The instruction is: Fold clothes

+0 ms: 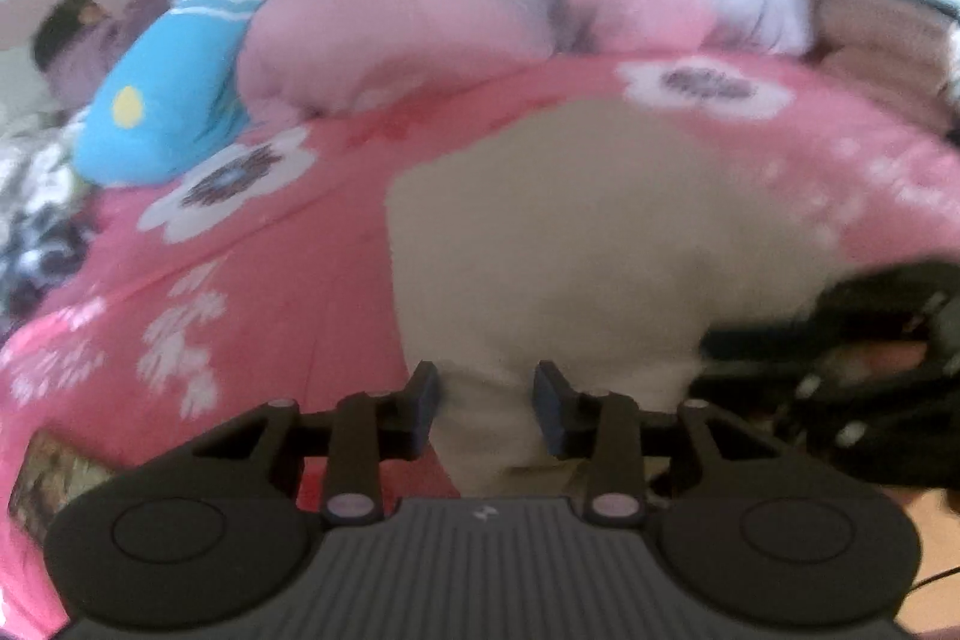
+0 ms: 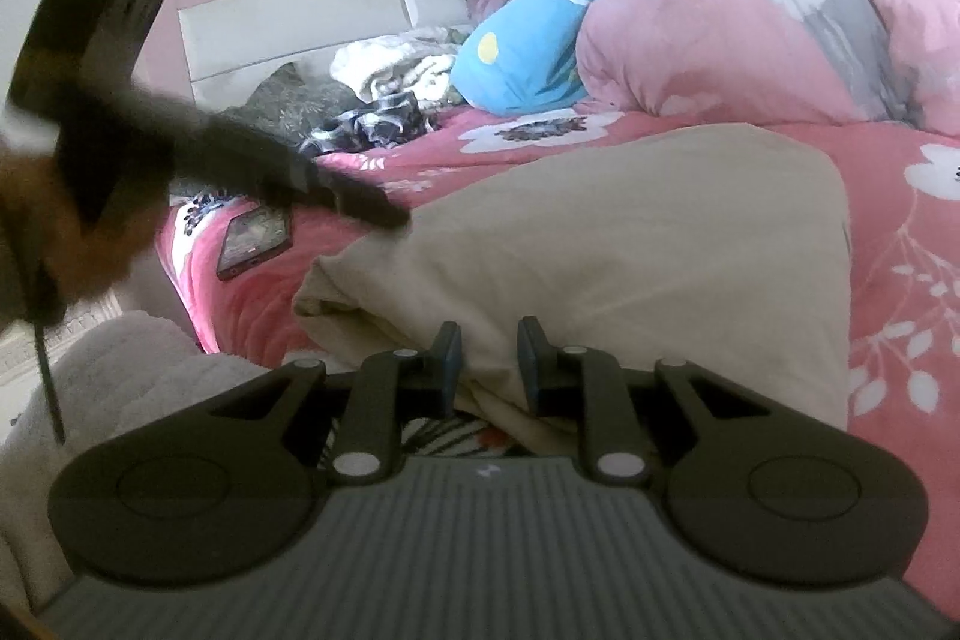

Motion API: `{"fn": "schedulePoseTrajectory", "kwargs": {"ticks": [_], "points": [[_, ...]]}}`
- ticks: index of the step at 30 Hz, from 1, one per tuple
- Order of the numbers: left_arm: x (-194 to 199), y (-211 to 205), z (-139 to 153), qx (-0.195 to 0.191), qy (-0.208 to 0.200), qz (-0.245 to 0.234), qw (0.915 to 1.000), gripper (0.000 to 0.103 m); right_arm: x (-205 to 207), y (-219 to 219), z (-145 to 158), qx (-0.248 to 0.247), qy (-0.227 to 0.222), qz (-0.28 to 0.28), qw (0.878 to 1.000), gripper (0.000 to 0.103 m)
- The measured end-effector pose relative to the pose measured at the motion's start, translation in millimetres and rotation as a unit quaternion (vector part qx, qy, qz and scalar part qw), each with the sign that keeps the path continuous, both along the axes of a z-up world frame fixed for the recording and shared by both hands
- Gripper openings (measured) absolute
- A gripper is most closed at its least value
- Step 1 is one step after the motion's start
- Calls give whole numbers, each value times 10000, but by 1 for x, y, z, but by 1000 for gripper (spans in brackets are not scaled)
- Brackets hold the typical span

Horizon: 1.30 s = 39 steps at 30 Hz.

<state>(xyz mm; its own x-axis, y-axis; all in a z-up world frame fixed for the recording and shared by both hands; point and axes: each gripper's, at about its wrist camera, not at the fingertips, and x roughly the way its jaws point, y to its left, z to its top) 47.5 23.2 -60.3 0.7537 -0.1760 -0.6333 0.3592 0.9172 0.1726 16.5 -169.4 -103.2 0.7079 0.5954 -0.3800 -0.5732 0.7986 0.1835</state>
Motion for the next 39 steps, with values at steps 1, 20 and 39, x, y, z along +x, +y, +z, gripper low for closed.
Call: {"fn": "schedulePoseTrajectory", "kwargs": {"ticks": [1, 20, 39], "points": [[-3, 0, -2, -47, -69, 79, 9999, 37, 0, 2, 2, -56, 21, -4, 10000, 18], [-2, 64, -4, -2063, 48, 630, 9765, 44, -14, 0, 25, -897, -36, -331, 9954, 19], [16, -27, -9, -908, 71, 399, 9950, 74, 30, -30, 17, -520, 441, -1460, 9869, 22]]}}
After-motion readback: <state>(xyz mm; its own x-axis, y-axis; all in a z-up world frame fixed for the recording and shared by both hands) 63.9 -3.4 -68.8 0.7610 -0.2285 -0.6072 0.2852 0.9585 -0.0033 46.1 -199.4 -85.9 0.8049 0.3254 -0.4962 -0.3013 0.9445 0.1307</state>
